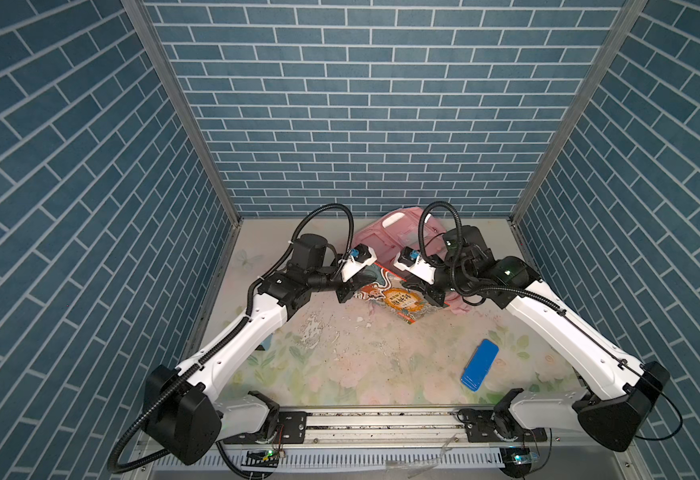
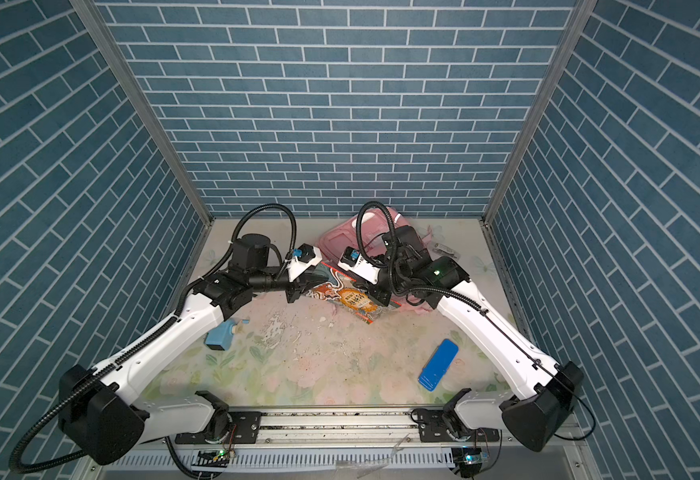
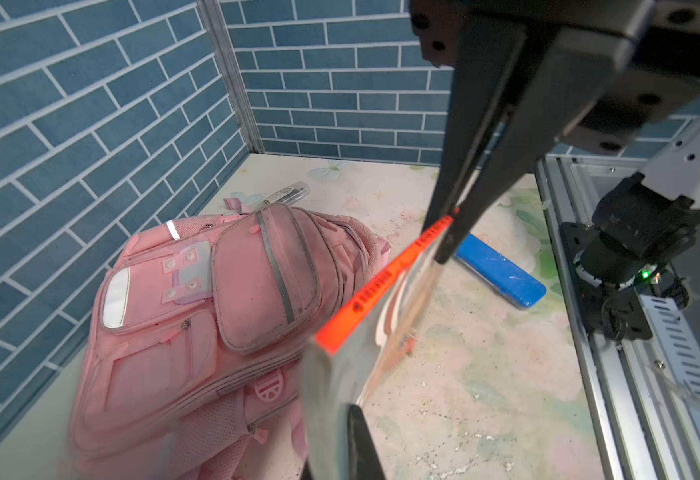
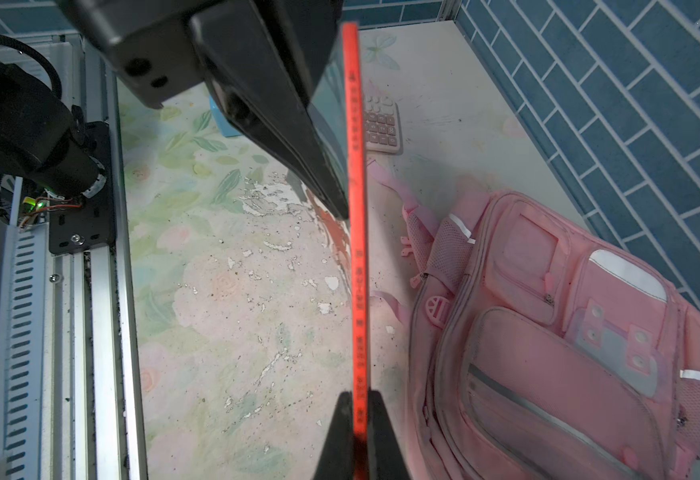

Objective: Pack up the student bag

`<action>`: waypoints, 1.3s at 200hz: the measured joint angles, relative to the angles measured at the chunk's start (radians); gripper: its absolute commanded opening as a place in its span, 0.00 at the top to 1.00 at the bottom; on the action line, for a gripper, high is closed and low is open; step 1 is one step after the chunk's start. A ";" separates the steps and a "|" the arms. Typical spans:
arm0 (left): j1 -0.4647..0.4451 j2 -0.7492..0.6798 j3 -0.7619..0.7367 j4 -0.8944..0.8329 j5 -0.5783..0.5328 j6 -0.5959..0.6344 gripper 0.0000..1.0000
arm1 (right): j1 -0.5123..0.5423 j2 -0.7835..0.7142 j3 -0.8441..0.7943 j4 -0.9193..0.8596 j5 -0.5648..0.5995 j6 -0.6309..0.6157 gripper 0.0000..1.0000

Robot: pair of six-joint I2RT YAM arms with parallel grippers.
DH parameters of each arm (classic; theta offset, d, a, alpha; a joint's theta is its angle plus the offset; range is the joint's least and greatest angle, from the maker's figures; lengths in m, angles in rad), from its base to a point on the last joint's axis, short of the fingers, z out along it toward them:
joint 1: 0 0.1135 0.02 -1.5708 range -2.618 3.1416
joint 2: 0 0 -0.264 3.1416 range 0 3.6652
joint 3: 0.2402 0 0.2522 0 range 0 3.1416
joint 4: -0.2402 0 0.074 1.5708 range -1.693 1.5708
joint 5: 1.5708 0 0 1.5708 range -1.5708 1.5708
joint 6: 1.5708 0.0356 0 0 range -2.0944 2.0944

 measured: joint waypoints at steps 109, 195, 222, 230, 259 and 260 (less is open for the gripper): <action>0.094 0.036 0.114 0.110 0.269 -0.206 1.00 | -0.439 -0.451 -0.490 0.487 -0.255 0.225 0.13; 0.086 0.037 0.114 0.256 0.334 -0.350 1.00 | -0.535 -0.393 -0.755 1.036 -0.564 0.559 0.47; 0.081 0.043 0.114 0.266 0.333 -0.361 1.00 | -0.535 -0.383 -0.779 1.180 -0.636 0.658 0.62; 0.080 0.046 0.114 0.267 0.329 -0.364 1.00 | -0.535 -0.383 -0.790 1.213 -0.651 0.687 0.70; 0.079 0.057 0.114 0.277 0.294 -0.375 0.76 | -0.536 -0.376 -0.803 1.279 -0.710 0.764 1.00; 0.079 0.058 0.114 0.277 0.293 -0.377 0.74 | -0.536 -0.376 -0.803 1.281 -0.712 0.763 1.00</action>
